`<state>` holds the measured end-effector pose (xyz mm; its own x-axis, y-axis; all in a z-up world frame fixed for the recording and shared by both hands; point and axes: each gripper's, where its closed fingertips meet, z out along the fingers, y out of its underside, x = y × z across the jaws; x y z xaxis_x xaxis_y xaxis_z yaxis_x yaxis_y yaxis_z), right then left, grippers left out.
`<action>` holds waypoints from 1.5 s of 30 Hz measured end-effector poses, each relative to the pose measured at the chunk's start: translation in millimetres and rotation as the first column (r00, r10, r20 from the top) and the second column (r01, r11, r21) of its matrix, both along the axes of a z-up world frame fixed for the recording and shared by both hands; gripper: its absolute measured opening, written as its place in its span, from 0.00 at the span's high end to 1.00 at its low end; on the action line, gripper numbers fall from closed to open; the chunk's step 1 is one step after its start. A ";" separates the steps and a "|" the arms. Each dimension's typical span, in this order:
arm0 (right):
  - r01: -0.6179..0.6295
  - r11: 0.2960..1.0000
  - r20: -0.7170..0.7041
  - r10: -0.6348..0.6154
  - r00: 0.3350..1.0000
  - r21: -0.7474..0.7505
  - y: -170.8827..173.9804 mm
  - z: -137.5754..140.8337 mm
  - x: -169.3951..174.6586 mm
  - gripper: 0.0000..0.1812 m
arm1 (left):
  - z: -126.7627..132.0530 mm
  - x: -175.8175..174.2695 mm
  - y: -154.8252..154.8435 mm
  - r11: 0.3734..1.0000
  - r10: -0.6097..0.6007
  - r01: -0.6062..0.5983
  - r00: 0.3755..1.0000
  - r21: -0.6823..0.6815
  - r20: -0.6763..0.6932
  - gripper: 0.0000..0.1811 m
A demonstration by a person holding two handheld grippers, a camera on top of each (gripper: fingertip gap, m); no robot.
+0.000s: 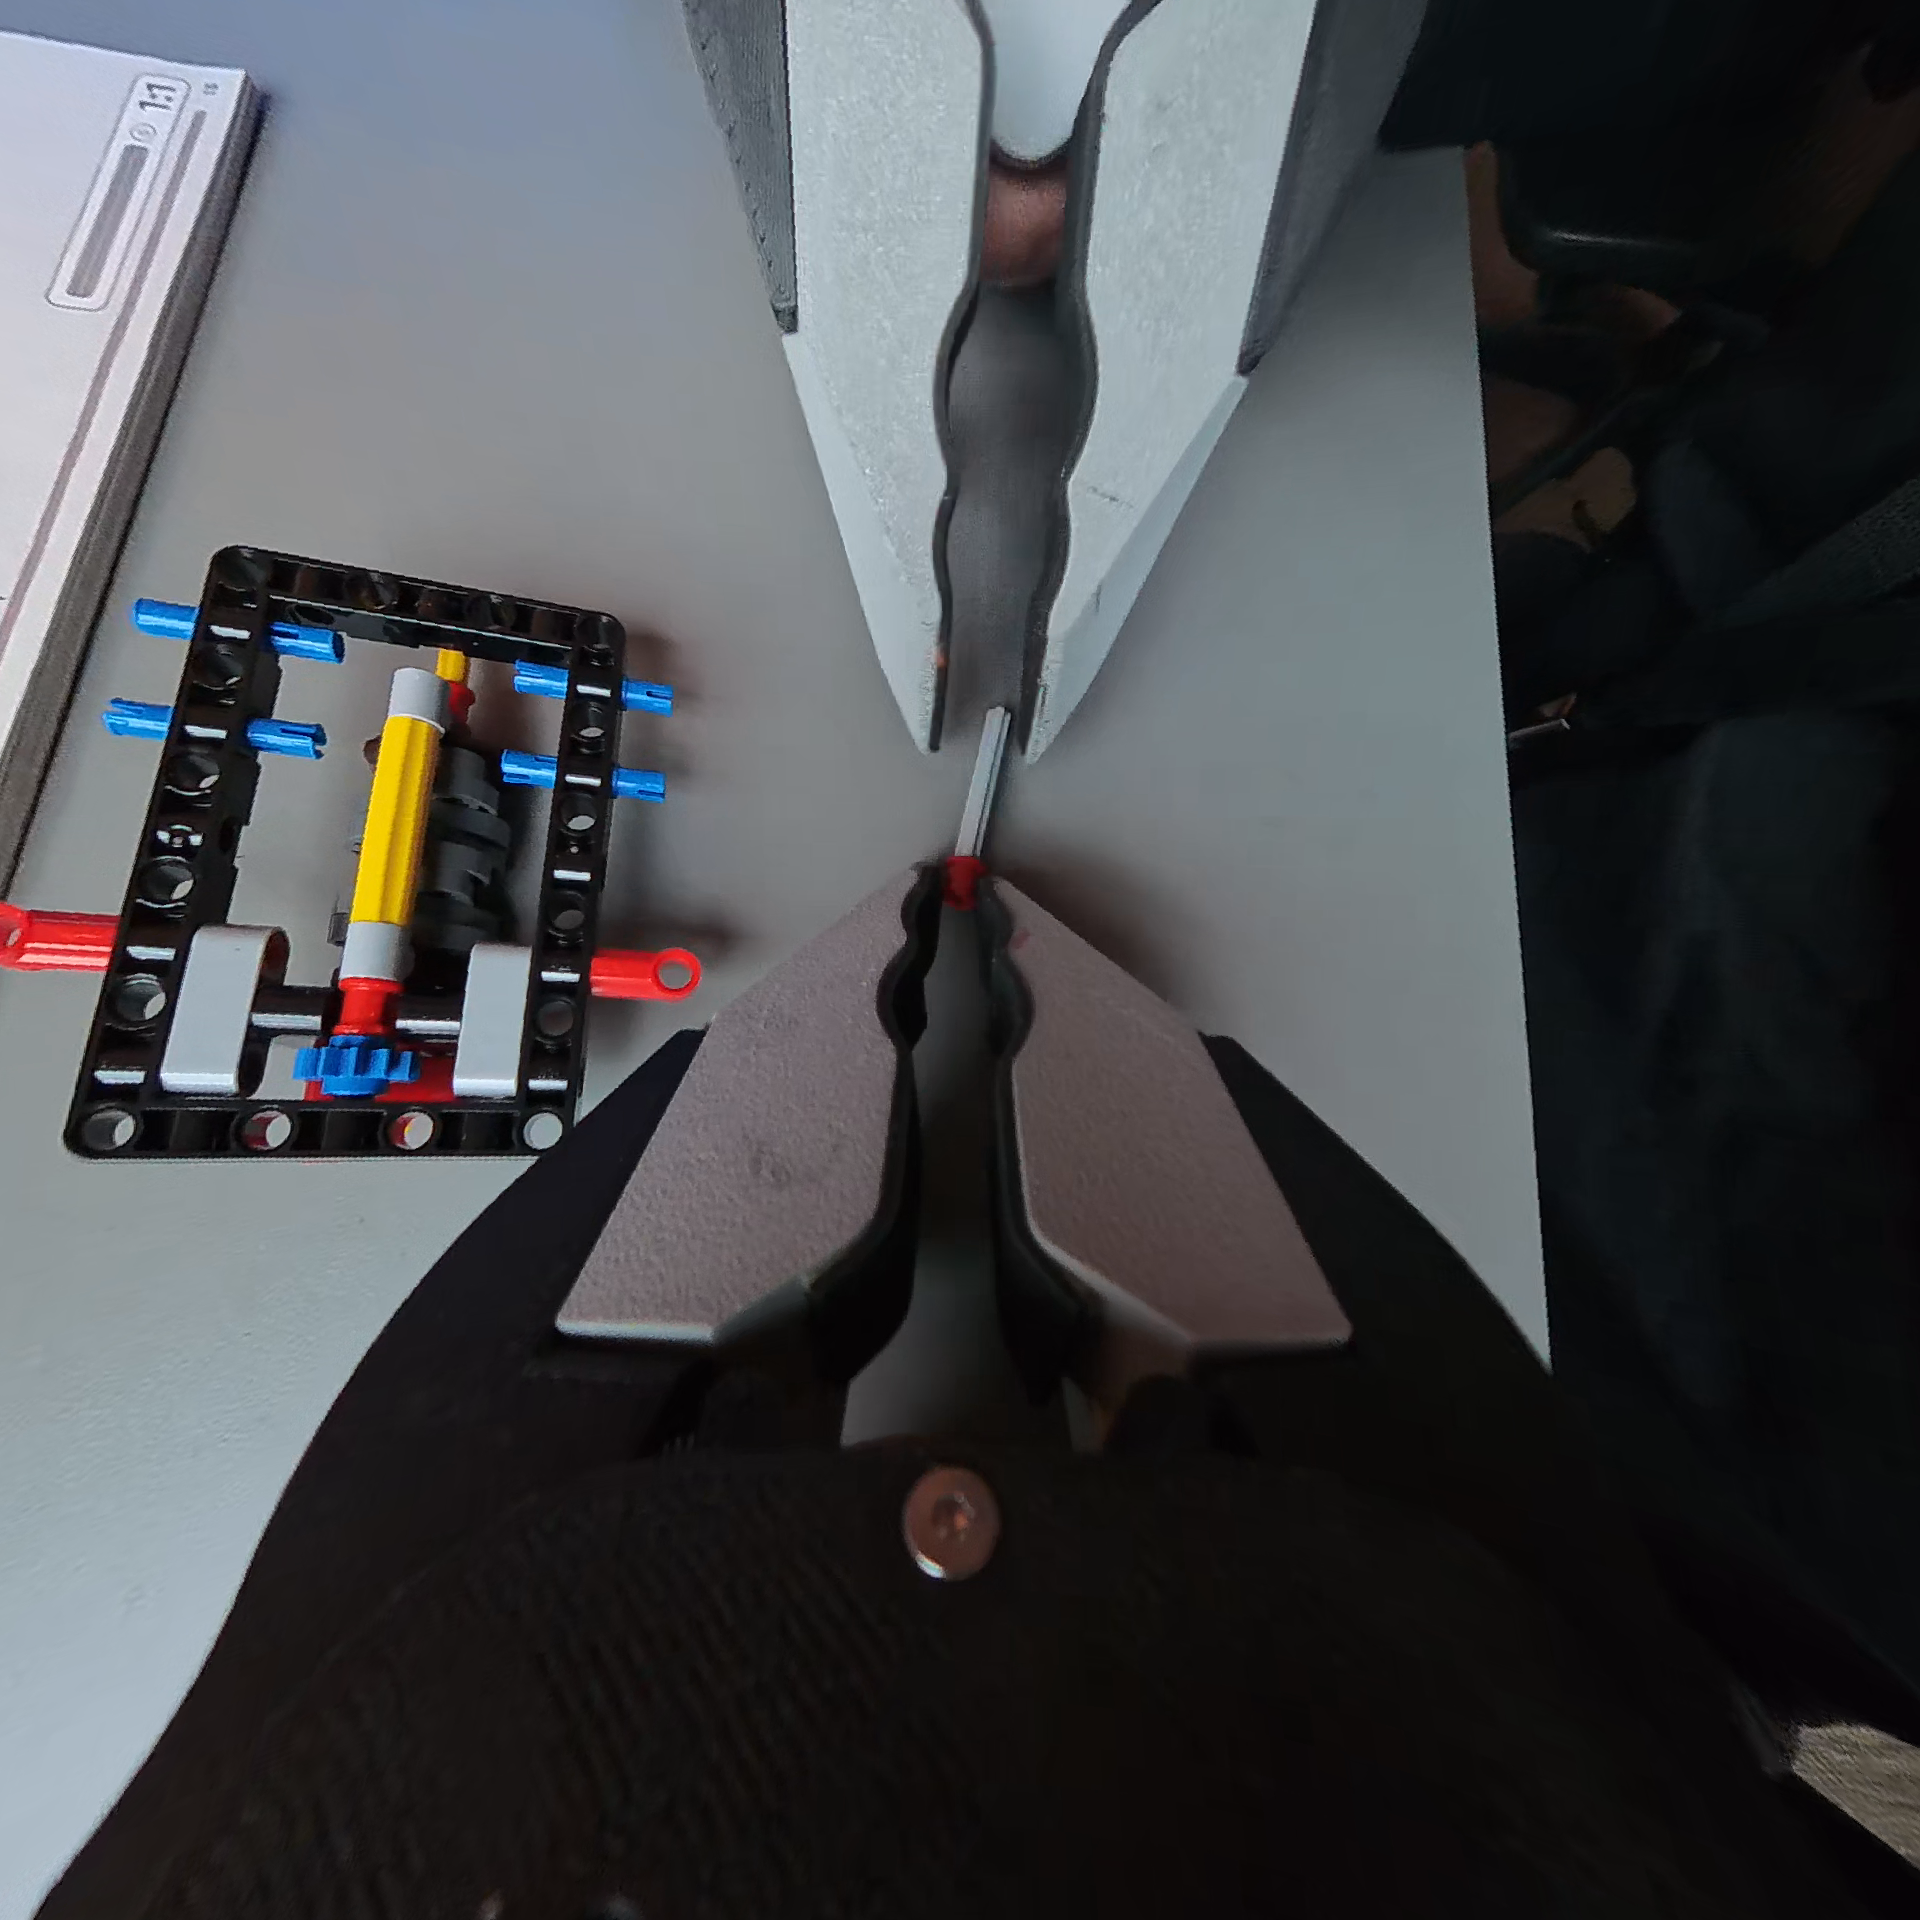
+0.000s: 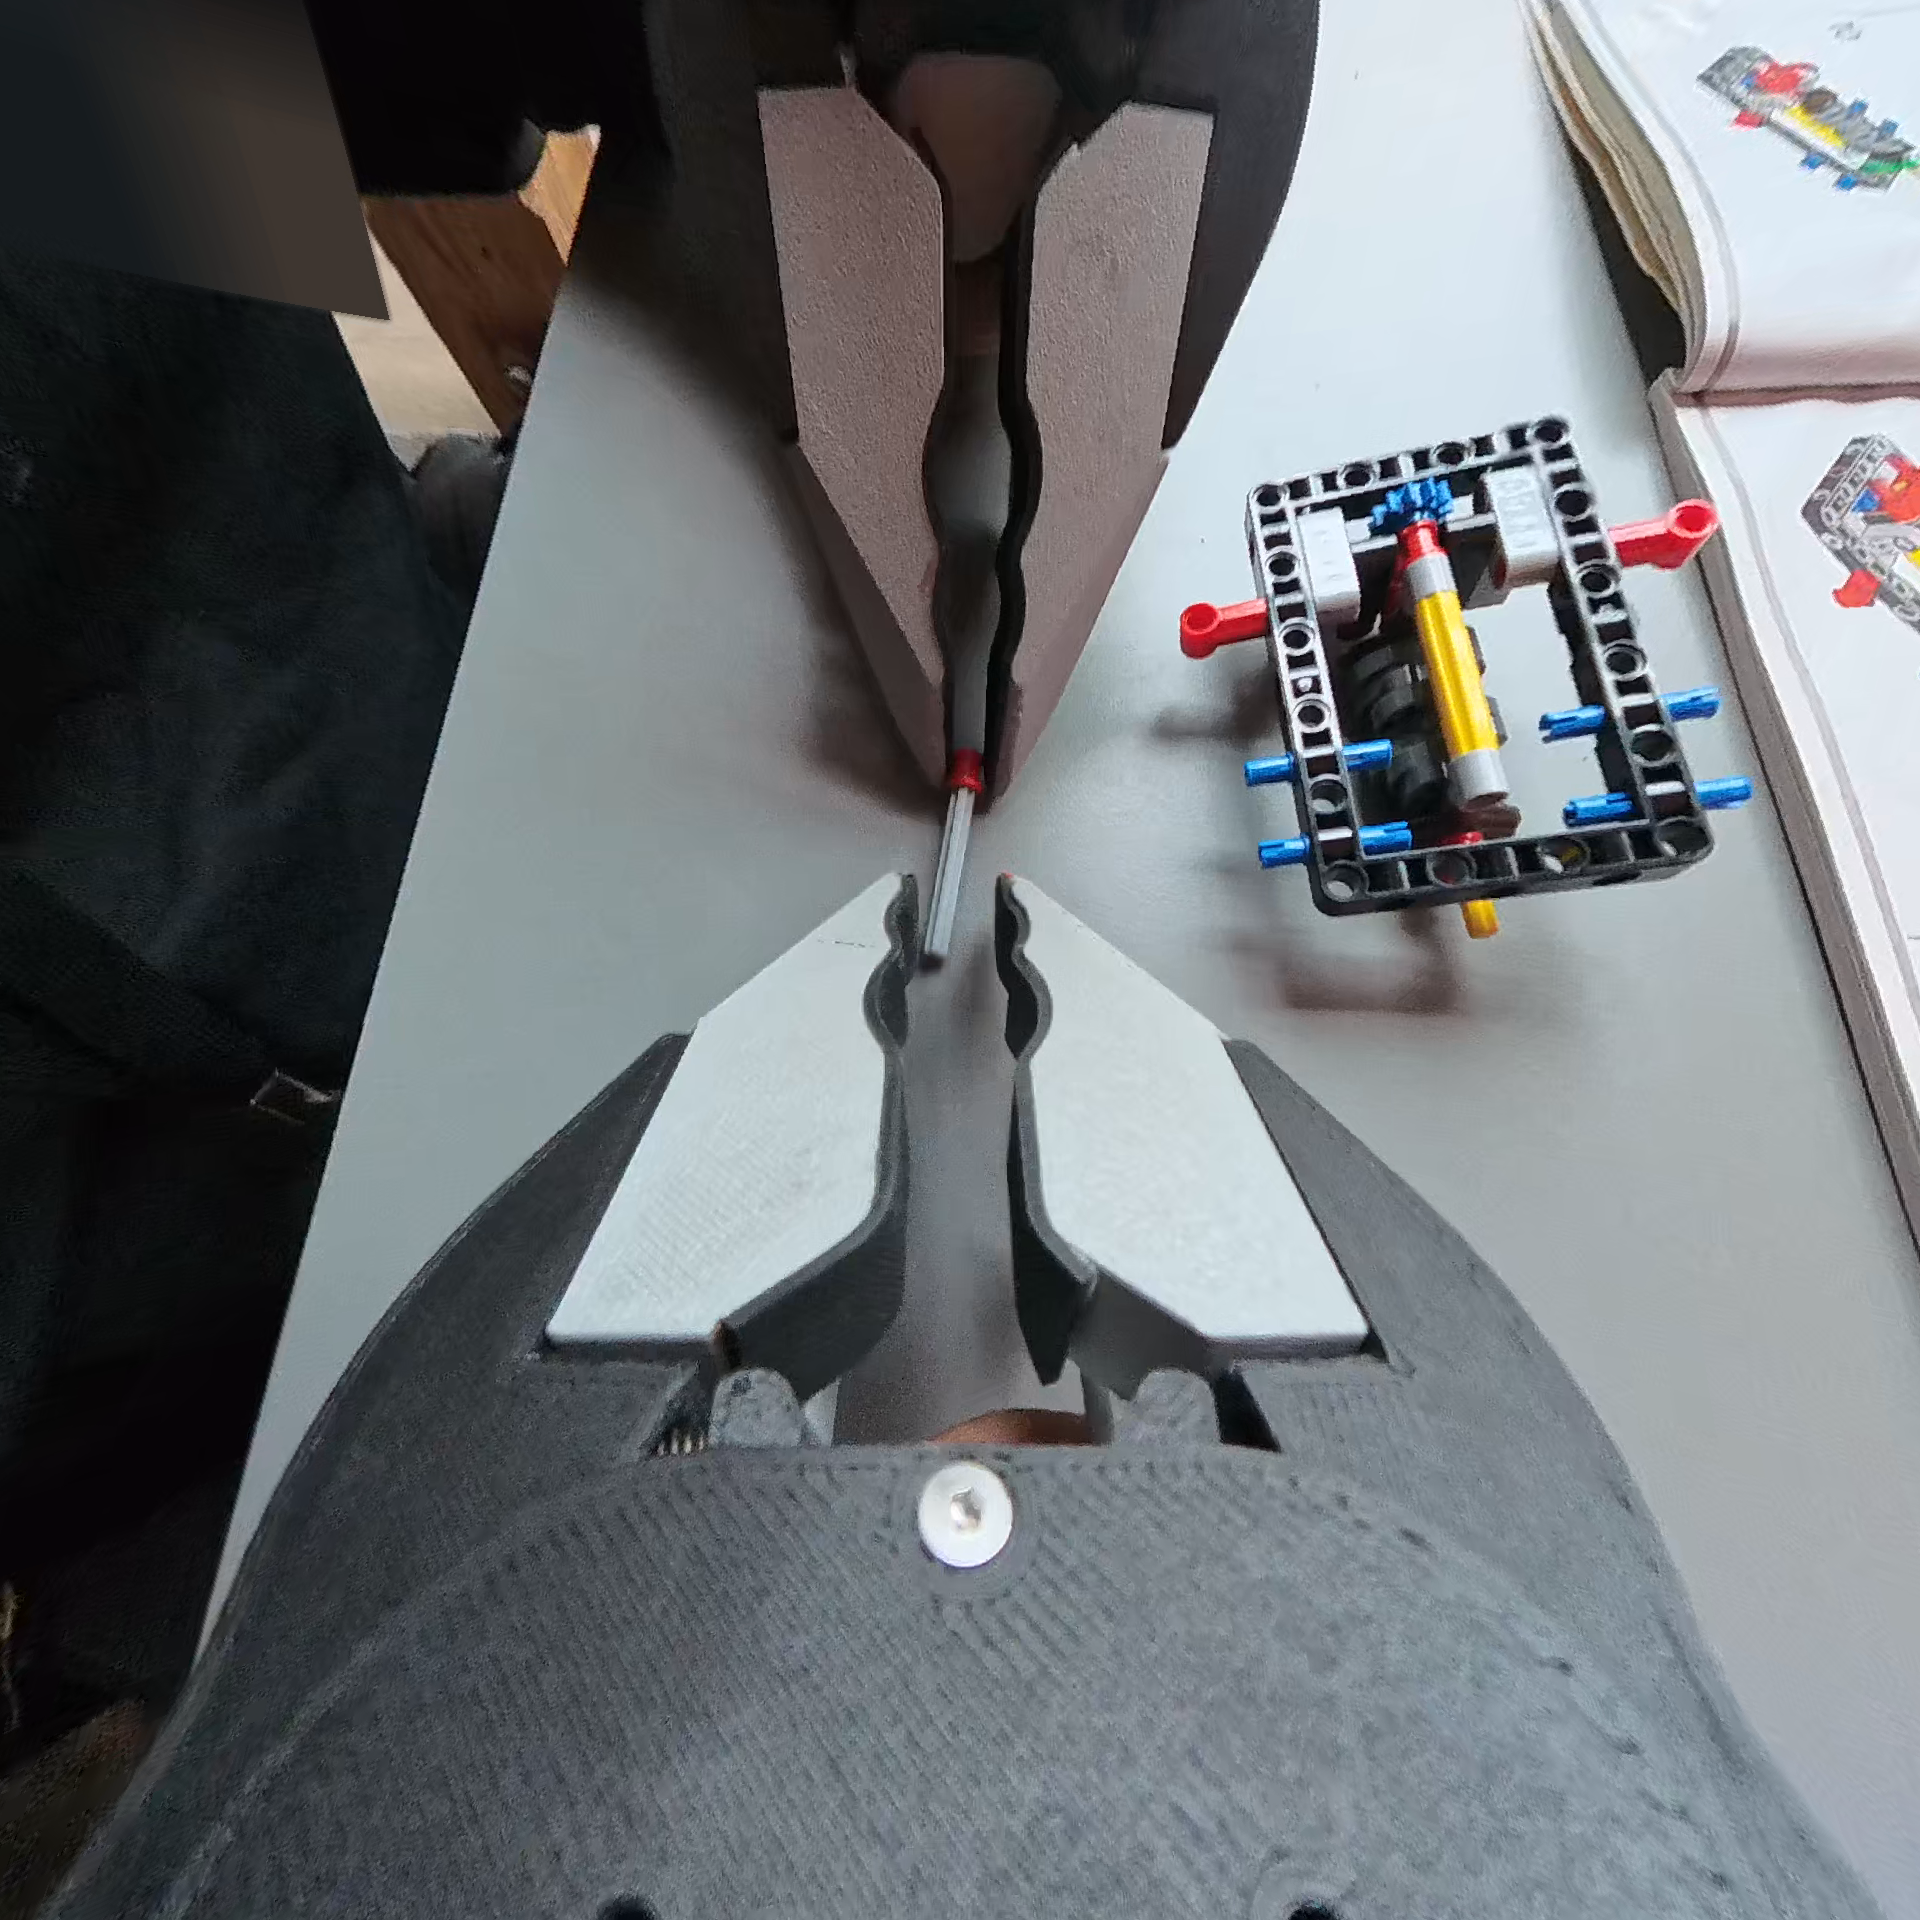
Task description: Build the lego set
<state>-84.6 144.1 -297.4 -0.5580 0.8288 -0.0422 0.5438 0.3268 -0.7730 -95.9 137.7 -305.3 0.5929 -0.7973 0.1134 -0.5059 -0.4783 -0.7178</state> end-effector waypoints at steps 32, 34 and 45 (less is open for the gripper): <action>-0.005 1.000 0.037 0.003 0.999 0.031 7.3 -7.1 8.8 1.00 | 0.0 -4.1 0.6 1.000 0.003 -0.002 1.000 0.019 -0.015 0.97; -0.010 0.999 0.032 0.009 0.999 0.039 7.8 -7.2 10.1 1.00 | -0.1 -4.0 0.5 1.000 0.002 -0.002 1.000 0.022 -0.018 0.97; -0.015 0.997 0.012 0.014 1.000 0.072 6.1 -7.9 8.9 1.00 | 0.1 -3.6 0.1 1.000 0.005 -0.005 1.000 0.018 -0.017 0.97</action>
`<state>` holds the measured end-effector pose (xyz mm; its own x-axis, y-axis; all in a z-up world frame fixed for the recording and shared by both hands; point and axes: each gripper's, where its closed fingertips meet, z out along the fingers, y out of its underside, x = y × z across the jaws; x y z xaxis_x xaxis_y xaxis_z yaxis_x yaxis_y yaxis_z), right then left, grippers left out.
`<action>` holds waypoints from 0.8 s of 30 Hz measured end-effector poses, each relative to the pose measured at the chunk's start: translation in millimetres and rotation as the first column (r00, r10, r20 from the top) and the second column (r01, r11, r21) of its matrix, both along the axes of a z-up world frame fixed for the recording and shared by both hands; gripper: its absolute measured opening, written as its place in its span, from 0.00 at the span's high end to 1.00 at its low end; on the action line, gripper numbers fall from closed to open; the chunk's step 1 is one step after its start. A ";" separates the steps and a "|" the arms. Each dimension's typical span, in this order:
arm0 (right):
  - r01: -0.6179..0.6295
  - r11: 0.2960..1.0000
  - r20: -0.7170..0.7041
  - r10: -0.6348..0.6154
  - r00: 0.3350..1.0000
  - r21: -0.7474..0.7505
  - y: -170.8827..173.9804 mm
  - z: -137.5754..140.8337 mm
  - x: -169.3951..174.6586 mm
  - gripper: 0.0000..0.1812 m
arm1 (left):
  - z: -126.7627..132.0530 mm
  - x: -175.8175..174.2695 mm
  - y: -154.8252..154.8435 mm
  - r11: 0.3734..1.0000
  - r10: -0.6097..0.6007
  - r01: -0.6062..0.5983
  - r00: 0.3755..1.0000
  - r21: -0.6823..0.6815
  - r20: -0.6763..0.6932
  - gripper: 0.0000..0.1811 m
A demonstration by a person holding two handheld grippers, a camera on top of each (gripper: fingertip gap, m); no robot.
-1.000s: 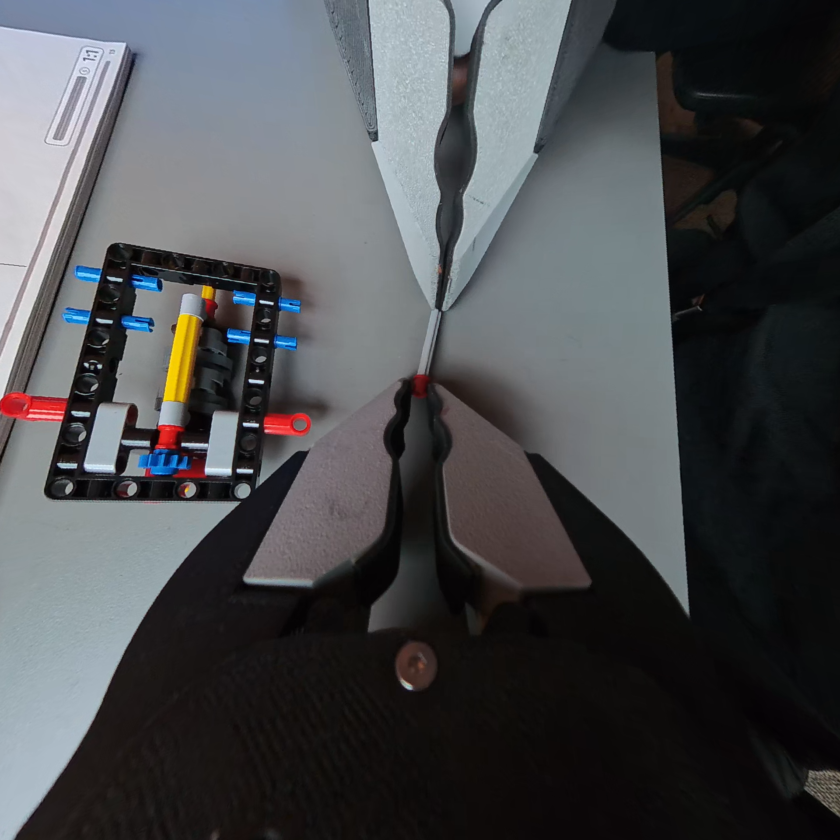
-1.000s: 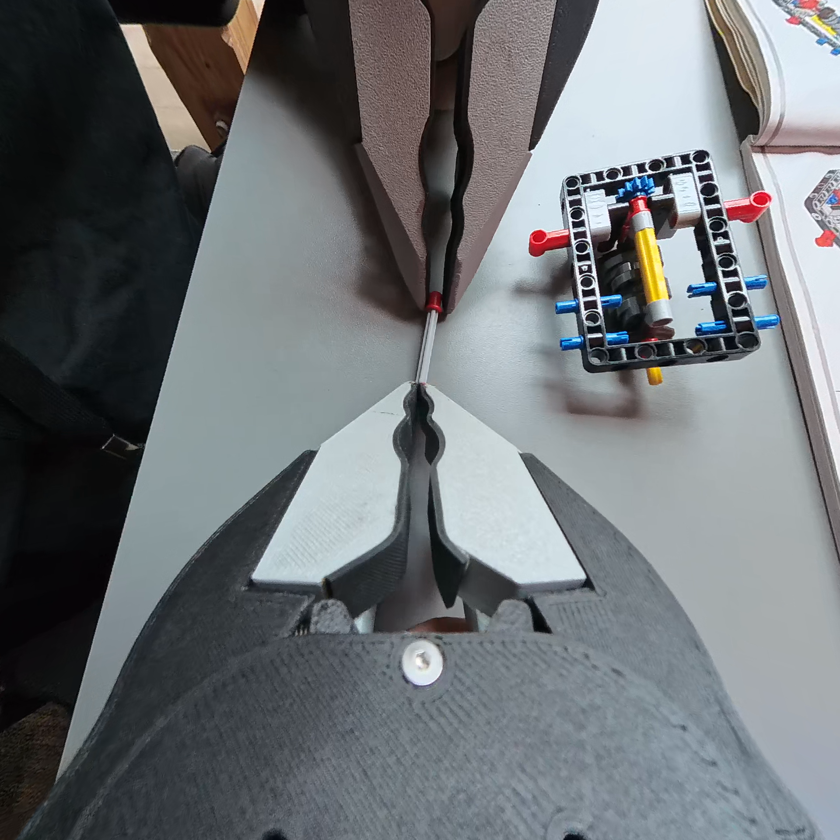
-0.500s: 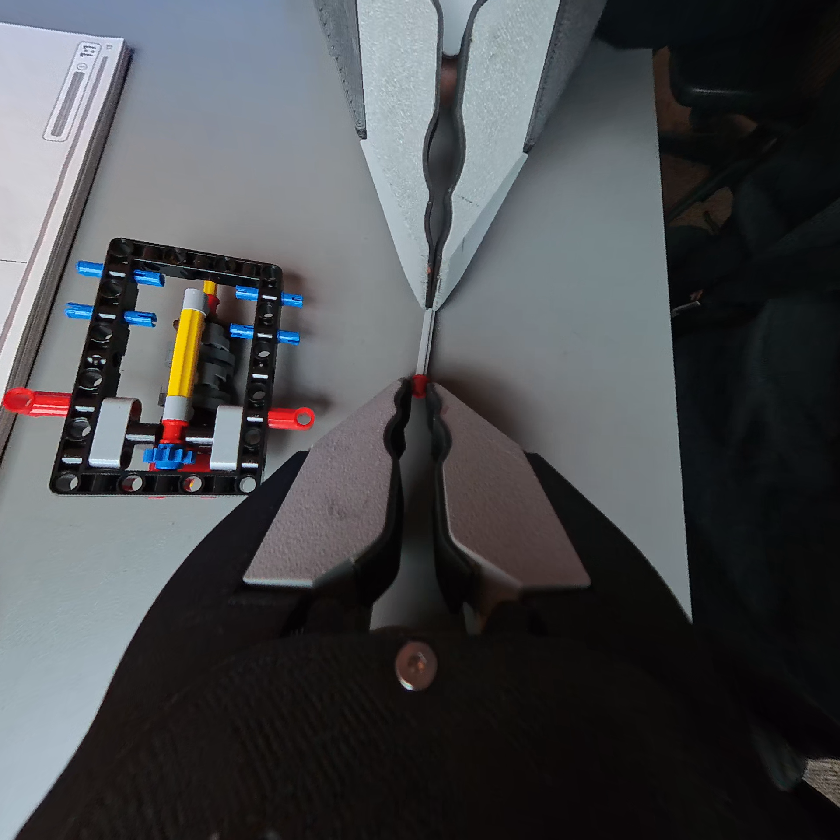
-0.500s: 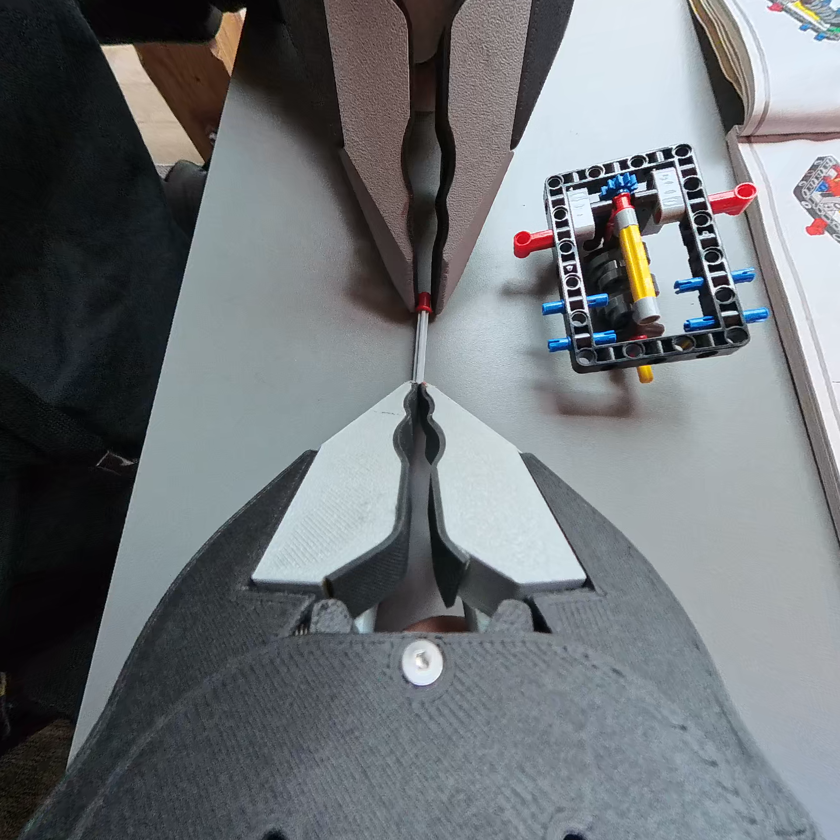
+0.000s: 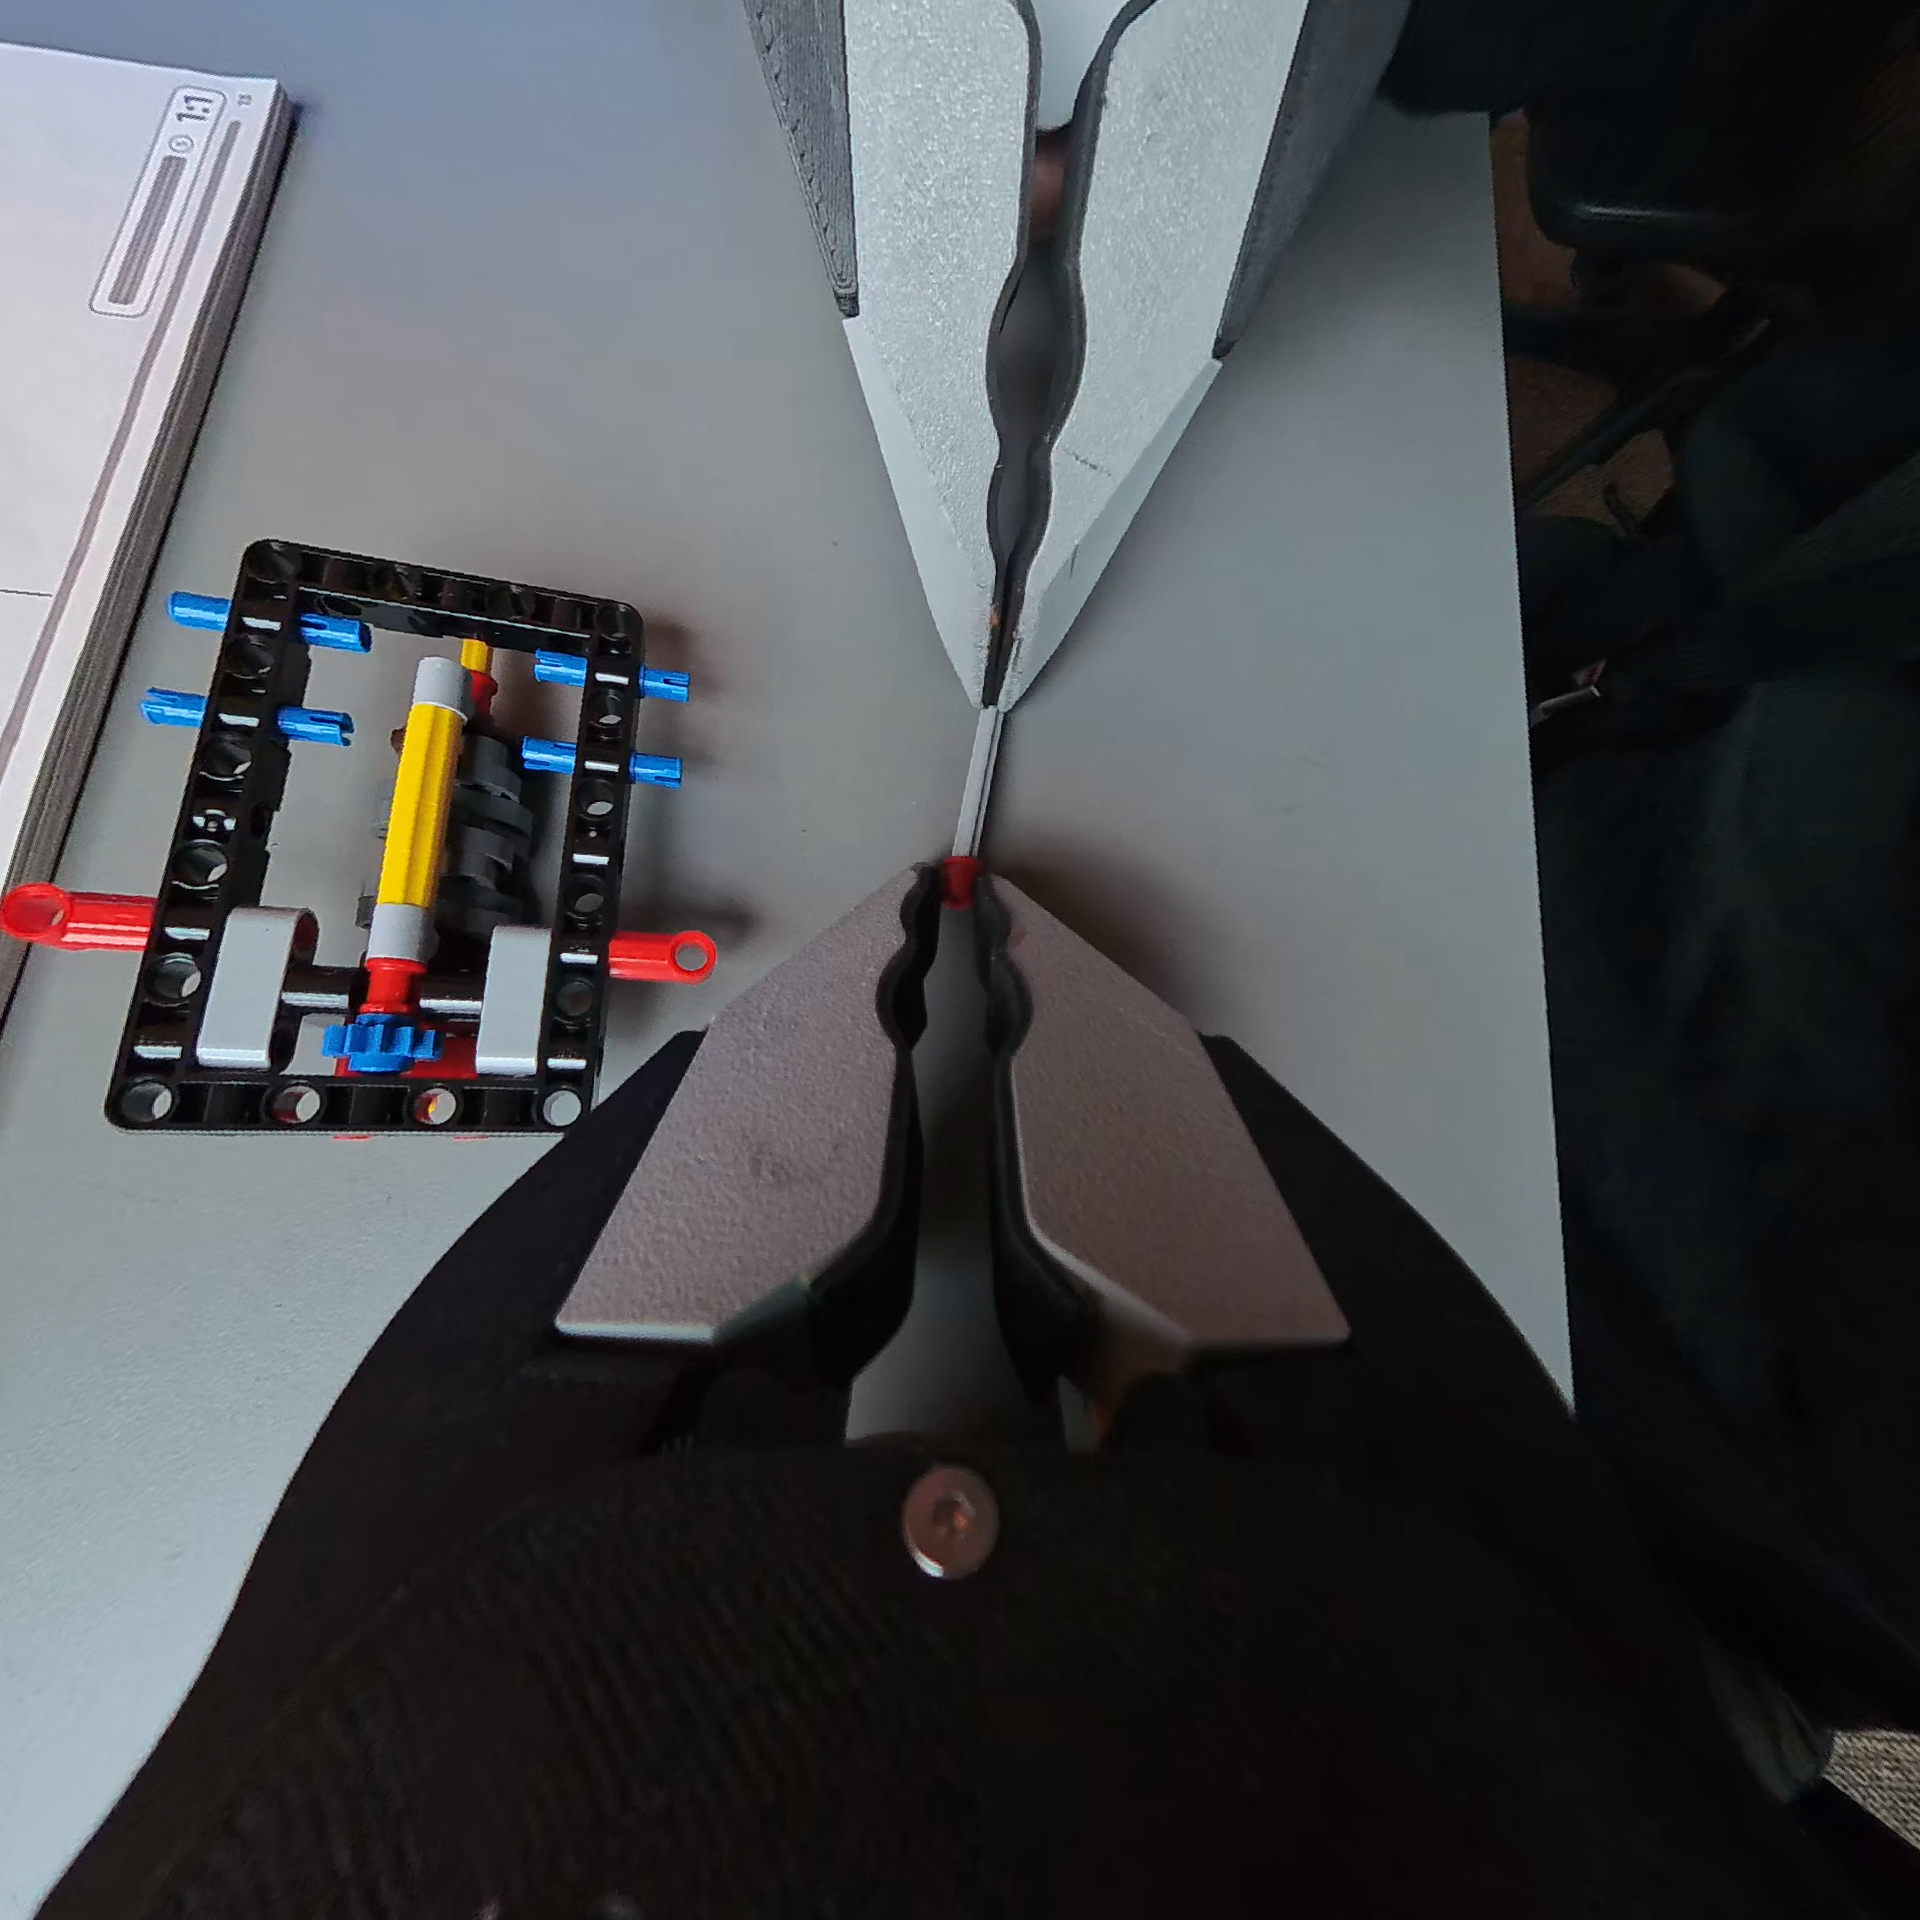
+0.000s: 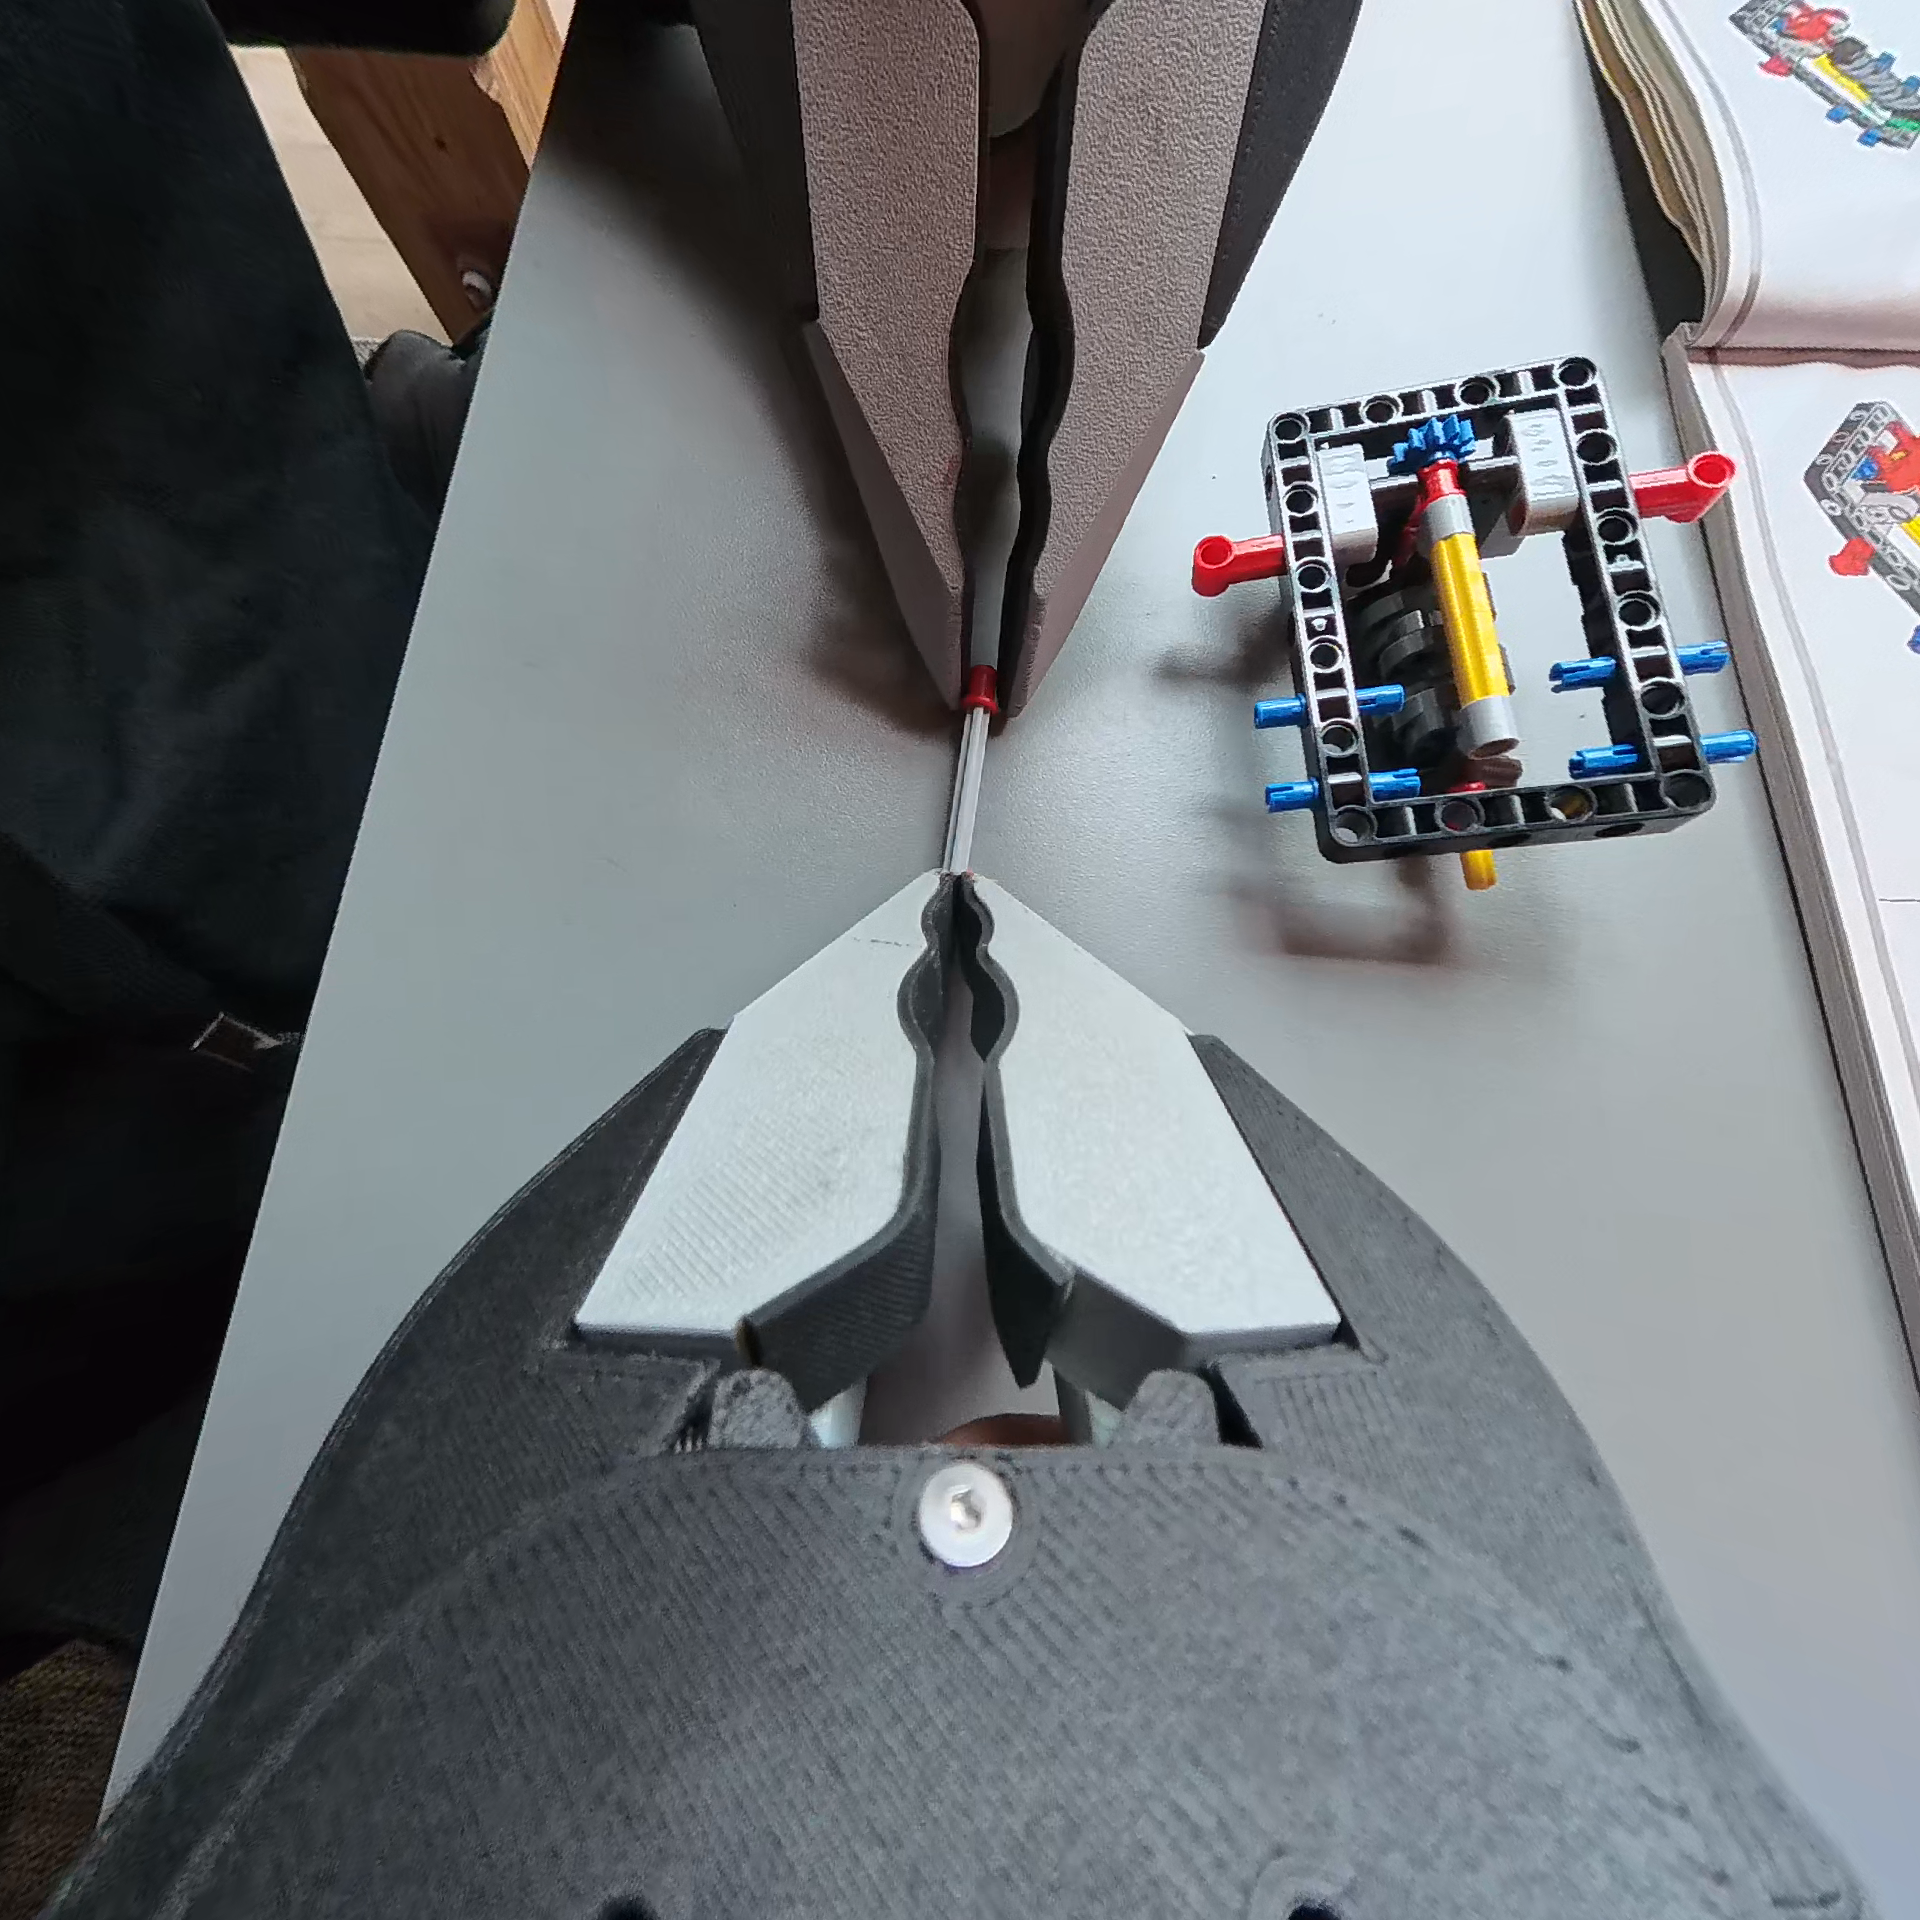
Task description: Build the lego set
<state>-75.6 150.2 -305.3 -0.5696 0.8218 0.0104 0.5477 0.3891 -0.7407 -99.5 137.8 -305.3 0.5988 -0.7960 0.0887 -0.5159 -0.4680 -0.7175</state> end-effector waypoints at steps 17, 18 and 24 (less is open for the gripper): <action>-0.010 0.999 0.018 0.011 1.000 -0.044 -3.8 1.3 -3.6 1.00 | -0.2 7.2 1.4 1.000 -0.025 0.025 1.000 0.014 -0.006 0.97; -0.009 0.999 0.009 0.010 1.000 -0.046 -3.6 2.6 -3.9 1.00 | -0.1 7.2 1.5 0.999 -0.025 0.025 1.000 0.019 -0.010 0.97; 0.039 0.999 -0.022 -0.039 0.999 -0.008 -1.1 3.4 -12.2 0.91 | 0.2 4.9 7.2 0.998 0.004 -0.002 0.999 0.059 -0.042 0.97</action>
<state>-87.8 149.1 -301.9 -0.5372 0.8433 0.0161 0.5457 0.3620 -0.7558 -94.7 145.0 -305.1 0.6034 -0.7972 0.0163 -0.5446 -0.4270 -0.7218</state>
